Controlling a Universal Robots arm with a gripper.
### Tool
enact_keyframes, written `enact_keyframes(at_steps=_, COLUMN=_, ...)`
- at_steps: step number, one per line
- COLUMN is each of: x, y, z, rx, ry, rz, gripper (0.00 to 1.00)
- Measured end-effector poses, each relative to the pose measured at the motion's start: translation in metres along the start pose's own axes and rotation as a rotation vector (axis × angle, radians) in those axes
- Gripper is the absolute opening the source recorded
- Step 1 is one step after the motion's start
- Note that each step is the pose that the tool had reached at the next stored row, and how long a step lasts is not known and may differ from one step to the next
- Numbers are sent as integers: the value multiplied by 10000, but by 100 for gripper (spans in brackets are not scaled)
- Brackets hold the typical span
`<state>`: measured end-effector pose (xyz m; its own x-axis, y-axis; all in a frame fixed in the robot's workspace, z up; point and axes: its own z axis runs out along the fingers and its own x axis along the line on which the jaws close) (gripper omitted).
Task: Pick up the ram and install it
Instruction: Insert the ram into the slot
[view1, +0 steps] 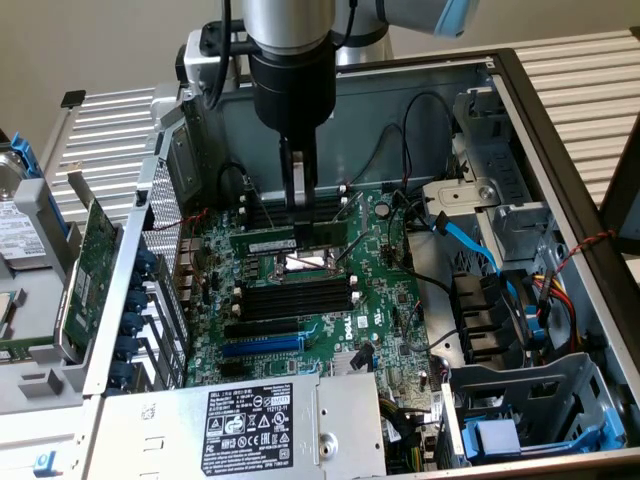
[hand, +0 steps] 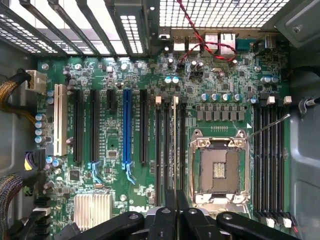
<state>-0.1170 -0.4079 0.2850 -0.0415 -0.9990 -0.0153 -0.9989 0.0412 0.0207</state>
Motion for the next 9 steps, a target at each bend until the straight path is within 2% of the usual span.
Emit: enact_keyframes(at_steps=9, x=19, y=-2, z=51, rx=-14, ry=-5, rz=1, gripper=12)
